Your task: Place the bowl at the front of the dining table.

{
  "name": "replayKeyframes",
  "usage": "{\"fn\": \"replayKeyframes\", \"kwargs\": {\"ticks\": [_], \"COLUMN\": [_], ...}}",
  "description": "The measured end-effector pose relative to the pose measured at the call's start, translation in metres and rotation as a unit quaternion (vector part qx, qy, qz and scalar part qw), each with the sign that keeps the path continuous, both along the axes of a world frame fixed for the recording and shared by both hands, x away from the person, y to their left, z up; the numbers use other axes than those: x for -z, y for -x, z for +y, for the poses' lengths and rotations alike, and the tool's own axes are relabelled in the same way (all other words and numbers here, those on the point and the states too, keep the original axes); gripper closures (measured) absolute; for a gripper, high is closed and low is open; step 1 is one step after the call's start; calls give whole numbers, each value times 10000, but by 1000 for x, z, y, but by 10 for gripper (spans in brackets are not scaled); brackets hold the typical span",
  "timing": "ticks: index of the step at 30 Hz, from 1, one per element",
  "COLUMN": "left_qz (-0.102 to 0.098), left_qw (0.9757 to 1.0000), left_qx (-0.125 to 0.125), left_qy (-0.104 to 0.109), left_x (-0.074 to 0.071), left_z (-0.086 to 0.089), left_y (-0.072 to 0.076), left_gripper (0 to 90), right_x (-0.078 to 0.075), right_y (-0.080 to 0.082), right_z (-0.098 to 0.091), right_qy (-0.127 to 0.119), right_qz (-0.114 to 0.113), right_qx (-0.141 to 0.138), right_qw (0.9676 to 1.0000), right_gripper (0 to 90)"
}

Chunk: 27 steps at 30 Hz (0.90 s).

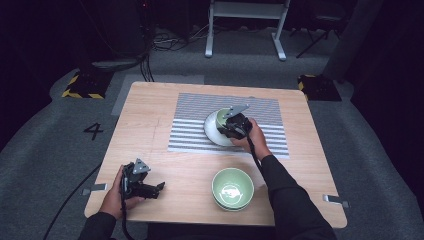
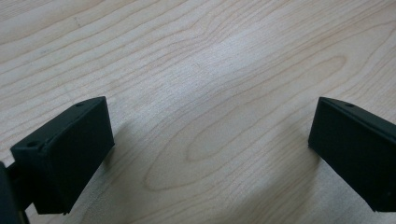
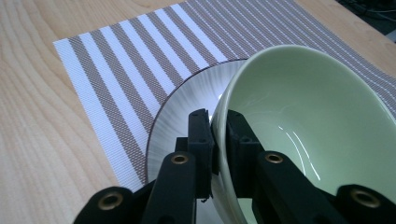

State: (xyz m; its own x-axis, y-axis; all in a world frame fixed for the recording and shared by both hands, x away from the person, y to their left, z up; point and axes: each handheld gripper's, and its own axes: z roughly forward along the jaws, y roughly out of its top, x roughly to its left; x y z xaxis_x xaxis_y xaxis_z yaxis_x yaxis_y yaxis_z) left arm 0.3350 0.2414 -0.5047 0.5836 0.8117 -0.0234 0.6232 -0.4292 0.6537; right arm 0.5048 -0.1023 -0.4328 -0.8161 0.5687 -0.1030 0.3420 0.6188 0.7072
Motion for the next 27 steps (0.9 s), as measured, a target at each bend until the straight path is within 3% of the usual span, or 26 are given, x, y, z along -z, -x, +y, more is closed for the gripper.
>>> {"fn": "replayKeyframes", "kwargs": {"ticks": [7,21,27], "left_qz": [2,-7,-7], "left_qw": [10000,10000,10000], "left_qx": [12,12,11], "left_qy": [-1,-1,1], "left_x": [0,0,0], "left_z": [0,0,0], "left_y": [0,-1,-1], "left_gripper": [0,0,0], "right_x": [8,19,19], "right_y": [-4,-8,-9], "right_z": [-4,1,1], "right_qy": [117,220,129], "right_qz": [-87,-21,49], "right_qx": [-35,-103,-82], "right_qw": [9999,9997,9999], "right_gripper": [832,825,820]}}
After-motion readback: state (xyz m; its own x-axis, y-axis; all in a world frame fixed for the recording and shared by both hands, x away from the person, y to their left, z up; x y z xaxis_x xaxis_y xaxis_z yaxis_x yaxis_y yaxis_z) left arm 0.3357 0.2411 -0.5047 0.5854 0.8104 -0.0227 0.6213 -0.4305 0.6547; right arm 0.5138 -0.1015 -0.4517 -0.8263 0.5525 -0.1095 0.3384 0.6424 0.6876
